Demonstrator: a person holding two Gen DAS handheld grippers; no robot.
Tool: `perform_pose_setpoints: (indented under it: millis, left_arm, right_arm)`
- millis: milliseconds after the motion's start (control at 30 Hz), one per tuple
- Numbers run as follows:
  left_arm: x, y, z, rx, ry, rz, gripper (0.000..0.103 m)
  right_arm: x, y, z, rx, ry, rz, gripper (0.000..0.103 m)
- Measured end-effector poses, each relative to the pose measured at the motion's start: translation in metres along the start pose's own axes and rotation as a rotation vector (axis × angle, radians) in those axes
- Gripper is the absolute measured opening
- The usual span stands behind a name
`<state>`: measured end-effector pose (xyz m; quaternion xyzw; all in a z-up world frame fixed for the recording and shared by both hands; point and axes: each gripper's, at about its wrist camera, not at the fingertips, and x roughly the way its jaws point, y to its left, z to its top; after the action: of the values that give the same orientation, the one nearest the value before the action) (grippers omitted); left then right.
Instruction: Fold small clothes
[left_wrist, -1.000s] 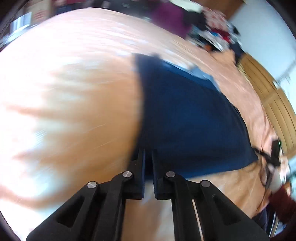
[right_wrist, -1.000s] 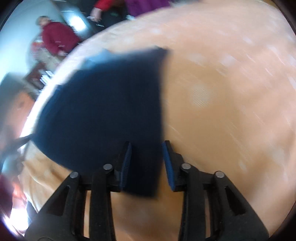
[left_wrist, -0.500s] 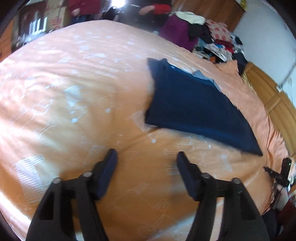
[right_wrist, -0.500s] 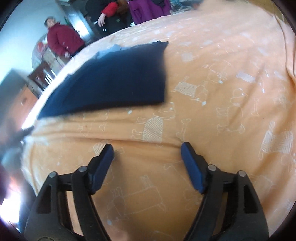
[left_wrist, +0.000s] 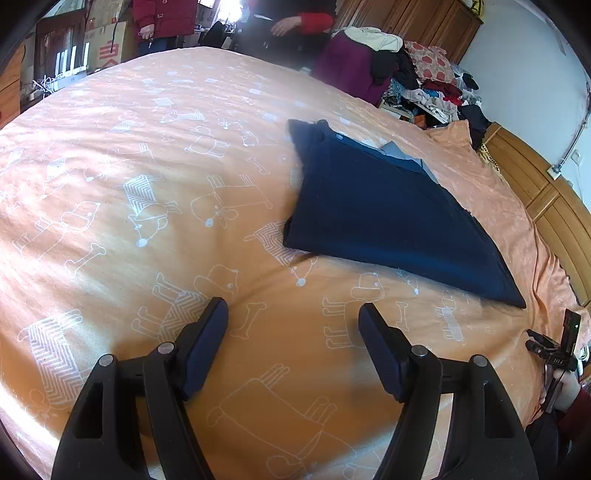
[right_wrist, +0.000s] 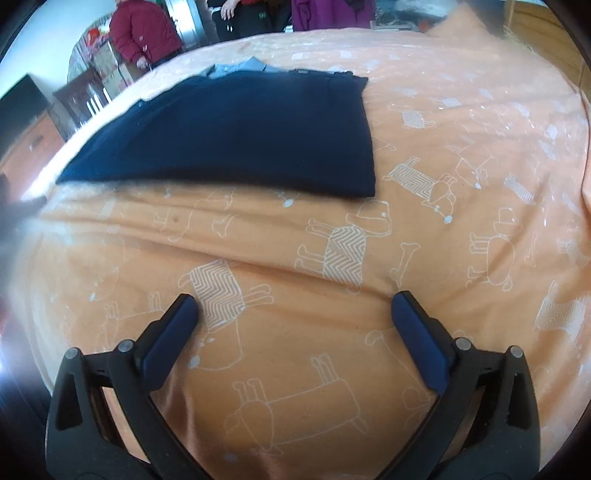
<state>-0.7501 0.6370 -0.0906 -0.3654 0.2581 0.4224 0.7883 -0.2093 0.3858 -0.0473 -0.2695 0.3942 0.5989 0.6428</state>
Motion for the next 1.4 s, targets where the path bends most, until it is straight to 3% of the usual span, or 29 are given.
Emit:
perform_pose_setpoints:
  millis: [133, 267, 333, 433, 500, 533, 600, 633, 767, 900, 1033, 1233, 1267, 1333, 1400]
  left_arm:
    - [-0.001, 0.0, -0.001, -0.001, -0.003, -0.001, 0.076]
    - [-0.002, -0.001, -0.002, -0.003, -0.007, -0.005, 0.077]
    - [-0.002, -0.001, -0.002, -0.004, -0.008, -0.007, 0.077]
    - [-0.004, -0.001, -0.002, -0.008, -0.009, -0.011, 0.077]
    - [-0.004, -0.002, -0.002, -0.006, -0.006, -0.008, 0.077]
    - [-0.005, -0.002, -0.002, -0.005, -0.006, -0.01, 0.078]
    - [-0.005, -0.002, -0.002, -0.007, -0.006, -0.019, 0.08]
    - [-0.005, -0.002, -0.002, -0.007, -0.005, -0.025, 0.082]
    - [-0.004, -0.006, -0.001, 0.008, 0.002, -0.048, 0.09]
    - [0.0, -0.013, 0.002, 0.04, 0.04, -0.058, 0.103]
    - [0.005, -0.026, 0.003, 0.061, 0.076, 0.0, 0.103]
    - [0.006, -0.028, 0.005, -0.052, 0.068, 0.047, 0.103]
    - [0.006, -0.029, 0.004, -0.058, 0.067, 0.052, 0.103]
    - [0.005, -0.033, 0.003, -0.05, 0.071, 0.063, 0.103]
    - [0.004, -0.038, 0.002, -0.039, 0.077, 0.082, 0.103]
  right_arm:
    - [-0.01, 0.018, 0.012, 0.012, 0.076, -0.025, 0.101]
    - [-0.03, 0.064, 0.047, 0.049, -0.039, 0.069, 0.102]
    - [-0.018, 0.093, 0.085, 0.08, -0.057, 0.147, 0.102]
    - [0.016, 0.142, 0.15, 0.046, -0.076, 0.174, 0.101]
    - [0.043, 0.162, 0.182, 0.048, -0.041, 0.164, 0.1]
    - [0.058, 0.168, 0.194, 0.062, -0.015, 0.167, 0.098]
    - [0.076, 0.174, 0.207, 0.058, 0.034, 0.154, 0.082]
    - [0.075, 0.176, 0.206, 0.05, 0.04, 0.145, 0.078]
    - [0.043, 0.166, 0.175, -0.003, 0.005, 0.13, 0.084]
    - [0.008, 0.134, 0.126, -0.012, -0.008, 0.077, 0.085]
    - [-0.011, 0.107, 0.081, 0.017, 0.009, 0.026, 0.086]
    - [0.005, 0.072, 0.034, 0.109, 0.107, -0.008, 0.088]
    - [0.01, 0.071, 0.028, 0.112, 0.121, 0.003, 0.093]
    - [0.013, 0.079, 0.019, 0.047, 0.078, 0.015, 0.103]
    - [0.016, 0.088, 0.014, 0.001, 0.066, -0.037, 0.103]
